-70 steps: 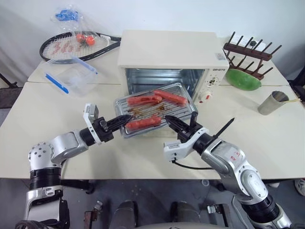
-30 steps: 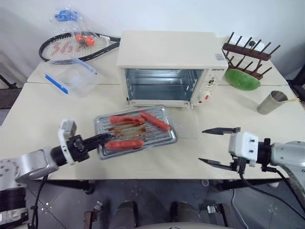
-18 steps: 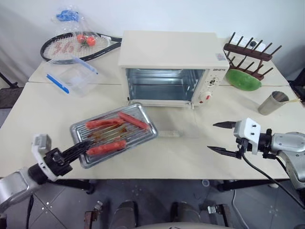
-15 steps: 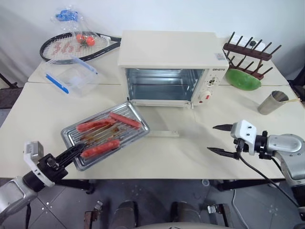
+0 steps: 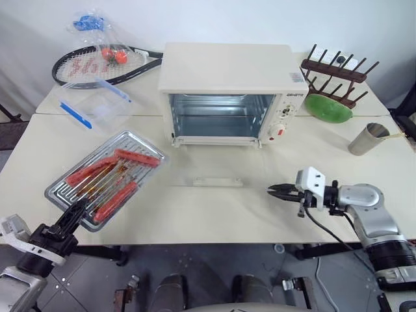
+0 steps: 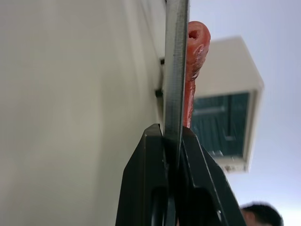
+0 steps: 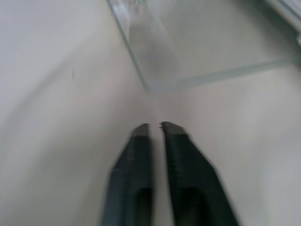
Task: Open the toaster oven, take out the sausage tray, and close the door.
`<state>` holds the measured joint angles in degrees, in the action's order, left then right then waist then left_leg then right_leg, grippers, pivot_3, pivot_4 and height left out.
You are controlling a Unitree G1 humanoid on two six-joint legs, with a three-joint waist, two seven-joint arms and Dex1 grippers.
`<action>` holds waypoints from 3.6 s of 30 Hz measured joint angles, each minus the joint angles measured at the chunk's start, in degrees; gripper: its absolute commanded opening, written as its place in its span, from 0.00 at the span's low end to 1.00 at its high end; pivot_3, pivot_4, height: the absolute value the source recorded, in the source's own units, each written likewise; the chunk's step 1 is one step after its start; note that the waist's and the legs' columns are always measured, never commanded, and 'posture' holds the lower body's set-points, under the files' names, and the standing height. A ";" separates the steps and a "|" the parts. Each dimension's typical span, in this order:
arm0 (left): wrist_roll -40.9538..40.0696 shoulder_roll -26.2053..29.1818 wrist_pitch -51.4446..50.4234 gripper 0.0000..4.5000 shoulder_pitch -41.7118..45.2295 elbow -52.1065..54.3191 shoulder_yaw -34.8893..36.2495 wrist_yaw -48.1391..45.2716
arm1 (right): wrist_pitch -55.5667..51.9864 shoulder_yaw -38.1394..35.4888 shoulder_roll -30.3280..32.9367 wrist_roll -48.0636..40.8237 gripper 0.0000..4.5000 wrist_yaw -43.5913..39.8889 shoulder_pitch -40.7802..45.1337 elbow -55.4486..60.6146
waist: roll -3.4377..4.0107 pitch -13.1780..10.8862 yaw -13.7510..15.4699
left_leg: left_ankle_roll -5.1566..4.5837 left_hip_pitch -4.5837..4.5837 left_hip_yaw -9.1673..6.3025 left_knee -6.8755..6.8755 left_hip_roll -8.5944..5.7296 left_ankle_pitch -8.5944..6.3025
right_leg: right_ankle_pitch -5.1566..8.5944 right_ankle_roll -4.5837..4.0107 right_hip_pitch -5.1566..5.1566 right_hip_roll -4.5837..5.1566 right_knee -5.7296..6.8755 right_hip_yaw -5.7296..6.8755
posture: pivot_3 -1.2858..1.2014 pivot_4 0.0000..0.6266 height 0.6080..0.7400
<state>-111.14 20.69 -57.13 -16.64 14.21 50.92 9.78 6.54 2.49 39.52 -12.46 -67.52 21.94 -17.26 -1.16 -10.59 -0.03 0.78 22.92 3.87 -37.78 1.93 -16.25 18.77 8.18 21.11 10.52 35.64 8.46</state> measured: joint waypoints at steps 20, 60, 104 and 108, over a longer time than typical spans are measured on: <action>-0.01 -3.93 0.03 0.00 4.13 -1.50 -0.40 6.86 | -7.81 -4.82 -4.00 -5.88 0.01 5.75 17.45 2.71 | 0.00 0.00 -0.01 | -0.01 0.08 -0.03 -0.07 0.01 -0.05 | 0.00 0.00 0.04 -0.03 -0.02 0.03 | 0.52 0.24 1.00; 14.33 17.59 -29.07 0.00 50.96 -44.87 -45.75 -17.43 | -29.83 -12.44 9.46 -16.34 0.01 2.15 -9.69 36.47 | 0.05 -0.08 1.74 | -0.06 0.17 0.37 0.04 -0.08 -0.04 | -0.06 0.12 0.42 -0.14 0.04 -0.56 | 0.52 0.24 1.00; 73.97 28.37 -12.87 1.00 63.04 -40.08 -64.61 -74.15 | -24.33 -16.56 13.91 -13.22 0.00 -0.64 -14.09 28.70 | 0.07 -0.07 0.66 | -0.24 0.10 0.64 0.03 -0.09 -0.03 | -0.23 0.36 0.44 -0.11 -0.04 -0.83 | 0.52 0.24 1.00; 76.31 26.33 6.26 1.00 54.43 -37.33 -56.37 -74.78 | -21.21 -14.89 13.97 -12.22 0.08 -3.86 -11.91 23.69 | 0.09 -0.08 0.72 | -0.24 0.12 0.65 -0.01 -0.07 -0.03 | -0.23 0.36 0.45 -0.10 -0.06 -0.83 | 0.52 0.24 1.00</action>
<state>-34.84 47.02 -50.87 37.79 -23.12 -5.45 -65.00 -14.67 -12.40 53.49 -24.68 -71.38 10.03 6.44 -1.08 -10.67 0.69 0.54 23.04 4.52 -37.79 1.86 -16.28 18.54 8.54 21.56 10.41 35.58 7.63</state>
